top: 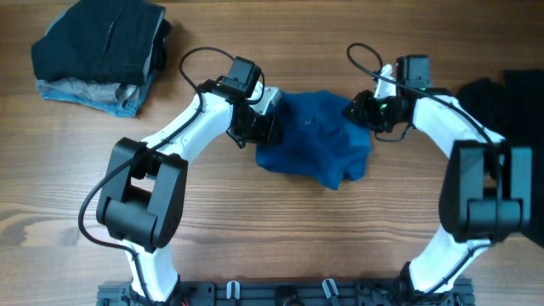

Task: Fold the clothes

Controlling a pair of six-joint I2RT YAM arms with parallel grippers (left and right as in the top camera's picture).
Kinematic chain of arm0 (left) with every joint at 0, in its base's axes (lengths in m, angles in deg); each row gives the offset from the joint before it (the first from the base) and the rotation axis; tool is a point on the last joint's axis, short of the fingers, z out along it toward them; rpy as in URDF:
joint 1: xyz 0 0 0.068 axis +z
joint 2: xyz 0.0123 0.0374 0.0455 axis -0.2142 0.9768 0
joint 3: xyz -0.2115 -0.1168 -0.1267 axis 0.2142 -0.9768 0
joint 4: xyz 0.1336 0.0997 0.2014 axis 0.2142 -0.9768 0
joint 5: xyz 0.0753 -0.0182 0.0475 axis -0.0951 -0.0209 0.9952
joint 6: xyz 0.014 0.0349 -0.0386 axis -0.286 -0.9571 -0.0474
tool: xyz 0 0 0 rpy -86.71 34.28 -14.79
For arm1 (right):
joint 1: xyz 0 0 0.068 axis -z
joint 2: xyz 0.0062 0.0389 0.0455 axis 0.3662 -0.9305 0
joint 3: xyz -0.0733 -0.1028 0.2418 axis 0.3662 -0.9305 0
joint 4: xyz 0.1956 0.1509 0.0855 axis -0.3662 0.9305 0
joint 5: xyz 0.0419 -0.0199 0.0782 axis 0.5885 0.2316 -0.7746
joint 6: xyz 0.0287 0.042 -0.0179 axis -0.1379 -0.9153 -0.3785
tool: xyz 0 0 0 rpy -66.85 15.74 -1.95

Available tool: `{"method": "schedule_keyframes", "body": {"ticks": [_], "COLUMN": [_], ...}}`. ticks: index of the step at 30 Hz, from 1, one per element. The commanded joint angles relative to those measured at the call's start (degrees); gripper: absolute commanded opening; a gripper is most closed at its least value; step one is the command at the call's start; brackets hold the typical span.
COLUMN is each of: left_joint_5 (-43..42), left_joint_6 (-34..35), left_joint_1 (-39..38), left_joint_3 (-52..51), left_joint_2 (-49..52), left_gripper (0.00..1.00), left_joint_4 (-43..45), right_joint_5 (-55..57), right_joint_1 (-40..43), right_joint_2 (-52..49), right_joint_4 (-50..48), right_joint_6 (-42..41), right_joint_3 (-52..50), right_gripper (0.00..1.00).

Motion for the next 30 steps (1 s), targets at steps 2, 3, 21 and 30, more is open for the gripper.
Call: {"method": "schedule_keyframes", "body": {"ticks": [2,3,21,30], "left_joint_5": [0.8,0.8,1.6,1.6], "left_joint_6": [-0.3,-0.3,-0.3,-0.3], "left_joint_1": [-0.3,-0.3,-0.3,-0.3], "left_joint_3": [-0.7,-0.7,-0.7,-0.7], "left_joint_2": [1.1,1.1,1.1,1.1], "left_gripper": [0.51,0.51,0.51,0.56], "left_joint_4": [0.2,0.2,0.4,0.5], "right_joint_5": [-0.6,-1.5,-4.9,4.9], "right_joint_1": [-0.4,-0.4,8.7,8.7], "right_joint_2": [-2.9,-3.0,9.3,9.3], "right_joint_4": [-2.8,-3.8,4.2,9.5], "right_joint_6": [-2.8,-2.7,-1.4,0.9], "right_joint_3": [-0.2,-0.2,0.2,0.2], "right_gripper": [0.4,0.3,0.04,0.08]}}
